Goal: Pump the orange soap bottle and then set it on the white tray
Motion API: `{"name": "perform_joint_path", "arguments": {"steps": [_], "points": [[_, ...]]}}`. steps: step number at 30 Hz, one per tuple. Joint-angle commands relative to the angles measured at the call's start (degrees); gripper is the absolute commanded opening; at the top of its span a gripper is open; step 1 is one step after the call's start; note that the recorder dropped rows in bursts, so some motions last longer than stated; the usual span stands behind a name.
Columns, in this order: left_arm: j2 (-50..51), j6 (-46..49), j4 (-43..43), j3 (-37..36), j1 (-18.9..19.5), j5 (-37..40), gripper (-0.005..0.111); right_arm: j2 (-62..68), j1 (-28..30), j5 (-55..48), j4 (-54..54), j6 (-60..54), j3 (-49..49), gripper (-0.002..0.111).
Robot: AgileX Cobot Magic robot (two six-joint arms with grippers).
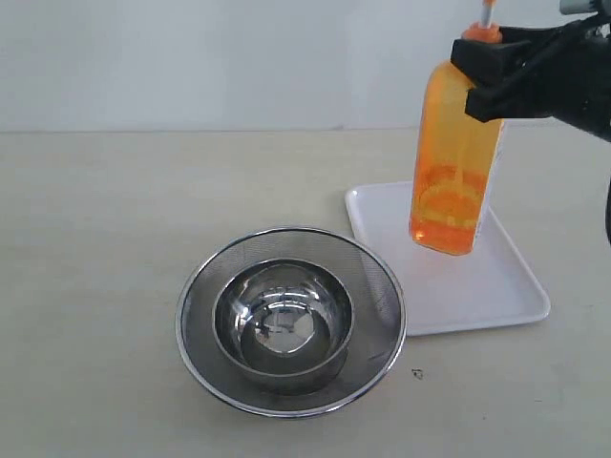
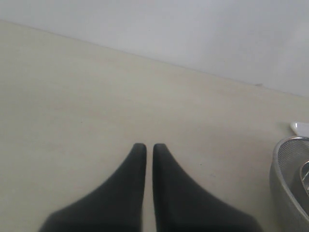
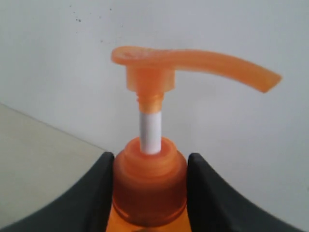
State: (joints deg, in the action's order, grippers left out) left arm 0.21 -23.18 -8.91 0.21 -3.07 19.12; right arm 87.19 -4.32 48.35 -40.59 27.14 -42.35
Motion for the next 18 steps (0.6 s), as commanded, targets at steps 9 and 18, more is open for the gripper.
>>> {"name": "perform_joint_path", "arguments": {"steps": [9, 18], "points": [[-0.21, 0.31, -0.12, -0.21, 0.13, -0.68, 0.005, -0.08, 9.56, 15.34, -29.67, 21.93, -9.88, 0.000], [-0.21, 0.31, -0.12, -0.21, 0.13, -0.68, 0.005, 9.03, 11.23, 21.61, -35.26, 22.09, -14.04, 0.000]]}}
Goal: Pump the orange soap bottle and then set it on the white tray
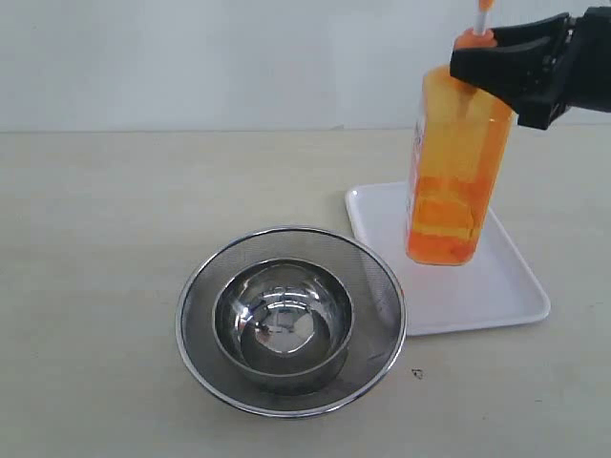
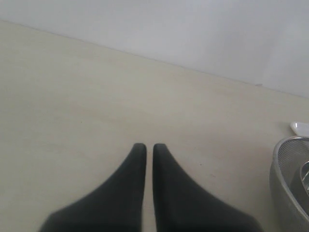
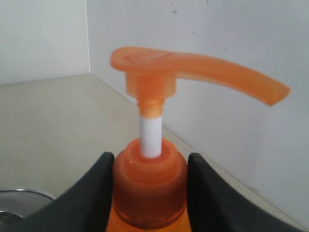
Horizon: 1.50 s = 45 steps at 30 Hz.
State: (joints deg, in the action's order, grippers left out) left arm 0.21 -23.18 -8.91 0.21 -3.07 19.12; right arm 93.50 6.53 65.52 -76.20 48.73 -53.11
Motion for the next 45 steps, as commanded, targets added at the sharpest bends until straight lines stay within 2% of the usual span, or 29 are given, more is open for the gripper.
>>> {"name": "perform_joint_path", "arguments": {"steps": [1, 10, 21, 29, 42, 44, 45], "points": [[-0.21, 0.31, -0.12, -0.21, 0.13, -0.68, 0.005, 3.88, 0.38, 4.45, -0.38, 0.66, -4.37, 0.000], [-0.21, 0.31, -0.12, -0.21, 0.13, -0.68, 0.005, 9.80, 0.38, 4.45, -4.43, 3.83, -11.03, 0.000], [-0.21, 0.31, -0.12, -0.21, 0.13, -0.68, 0.005, 11.21, 0.50, 4.45, -5.59, 0.86, -11.29, 0.000], [-0.21, 0.31, -0.12, -0.21, 0.13, -0.68, 0.005, 11.21, 0.50, 4.45, -10.81, 5.43, -14.40, 0.000], [-0.21, 0.31, -0.12, -0.21, 0.13, -0.68, 0.005, 11.21, 0.38, 4.45, -11.58, 7.70, -14.42, 0.000], [-0.21, 0.31, -0.12, -0.21, 0.13, -0.68, 0.005, 11.21, 0.38, 4.45, -11.19, 8.16, -14.42, 0.006], [-0.21, 0.31, -0.12, -0.21, 0.13, -0.68, 0.005, 11.21, 0.38, 4.45, -10.77, 8.16, -14.42, 0.021]]}}
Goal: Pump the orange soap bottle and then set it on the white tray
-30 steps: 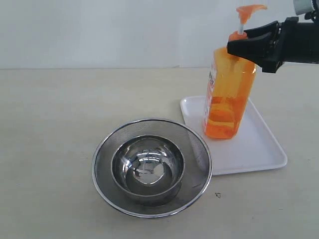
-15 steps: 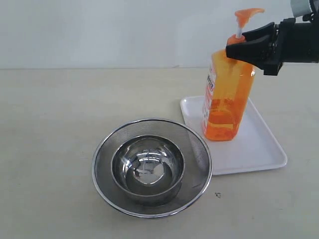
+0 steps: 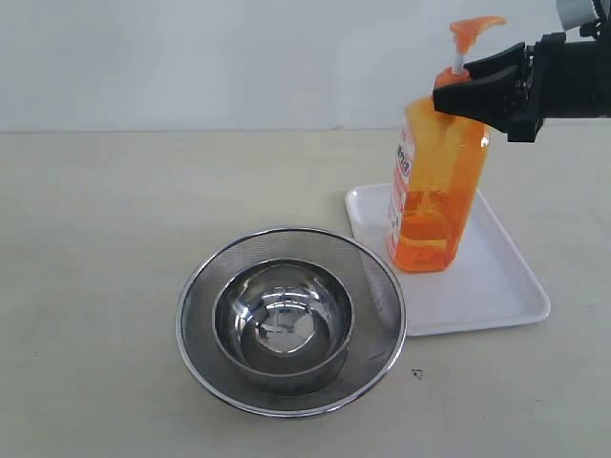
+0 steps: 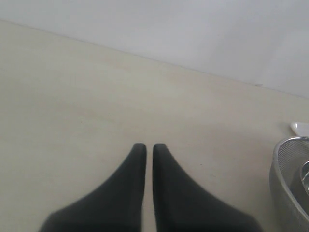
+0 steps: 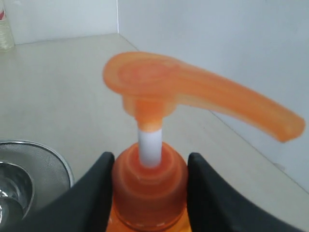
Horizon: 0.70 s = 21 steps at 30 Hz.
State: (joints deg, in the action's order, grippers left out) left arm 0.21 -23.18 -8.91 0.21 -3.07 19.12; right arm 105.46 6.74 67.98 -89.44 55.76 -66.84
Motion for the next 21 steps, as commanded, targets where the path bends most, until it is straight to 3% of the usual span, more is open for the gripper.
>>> {"name": "perform_joint_path", "arguments": {"steps": [1, 2, 4, 14, 21], "points": [[-0.21, 0.31, -0.12, -0.21, 0.13, -0.68, 0.005, -0.76, 0.17, 1.98, 2.58, 1.21, -0.68, 0.029], [-0.21, 0.31, -0.12, -0.21, 0.13, -0.68, 0.005, -0.76, 0.17, 1.98, 2.81, 1.79, -0.68, 0.050], [-0.21, 0.31, -0.12, -0.21, 0.13, -0.68, 0.005, -0.76, 0.17, 1.98, 3.81, 3.90, -0.68, 0.063], [-0.21, 0.31, -0.12, -0.21, 0.13, -0.79, 0.005, -6.51, 0.17, -0.15, -0.38, 13.40, -0.42, 0.063], [-0.21, 0.31, -0.12, -0.21, 0.13, -0.90, 0.005, -13.85, 0.17, -6.10, -1.32, 14.55, 7.94, 0.060]]}}
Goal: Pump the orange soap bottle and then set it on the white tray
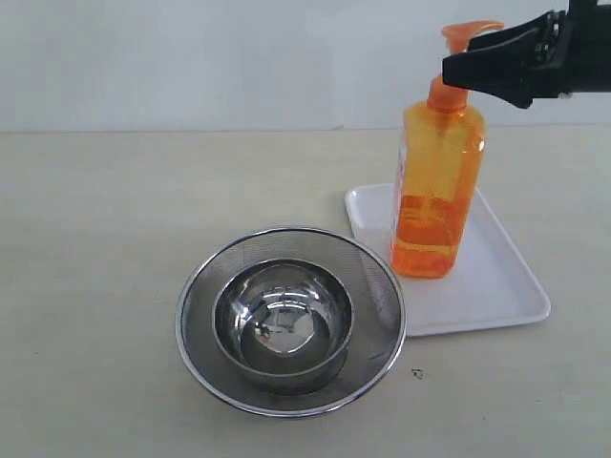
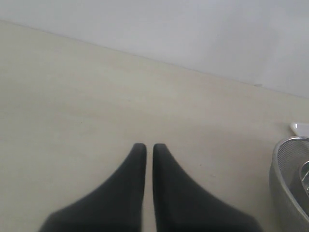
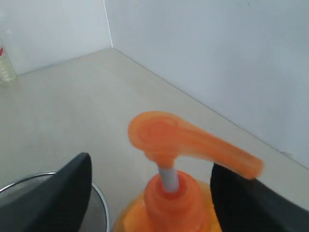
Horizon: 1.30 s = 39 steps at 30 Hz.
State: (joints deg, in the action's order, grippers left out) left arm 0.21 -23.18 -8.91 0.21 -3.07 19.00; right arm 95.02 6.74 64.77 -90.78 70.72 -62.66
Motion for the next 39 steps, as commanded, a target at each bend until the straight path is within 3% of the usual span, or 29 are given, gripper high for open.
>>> {"name": "perform_joint_path", "arguments": {"steps": [1, 6, 15, 25, 31, 34, 39], "points": [[-0.21, 0.31, -0.12, -0.21, 0.13, -0.78, 0.005, -4.11, 0.17, -4.26, 0.39, -0.88, 4.42, 0.060], [-0.21, 0.31, -0.12, -0.21, 0.13, -0.78, 0.005, -5.69, 0.17, -12.38, 2.03, 1.39, 4.84, 0.061], [-0.21, 0.31, -0.12, -0.21, 0.13, -0.78, 0.005, -5.92, 0.17, -7.49, -2.72, 10.81, 6.48, 0.061], [-0.21, 0.31, -0.12, -0.21, 0.13, -0.78, 0.005, -9.31, 0.17, -10.89, 11.91, -4.68, 19.80, 0.060], [-0.21, 0.31, -0.12, -0.21, 0.13, -0.78, 0.005, -14.55, 0.06, -10.57, 18.07, -12.10, 25.94, 0.049], [-0.21, 0.31, -0.12, -0.21, 0.13, -0.78, 0.005, -17.74, -0.08, -9.63, 19.57, -12.54, 28.26, 0.049], [-0.21, 0.31, -0.12, -0.21, 0.13, -0.78, 0.005, -22.66, -5.36, -13.82, 20.64, -13.43, 30.86, 0.049]]}}
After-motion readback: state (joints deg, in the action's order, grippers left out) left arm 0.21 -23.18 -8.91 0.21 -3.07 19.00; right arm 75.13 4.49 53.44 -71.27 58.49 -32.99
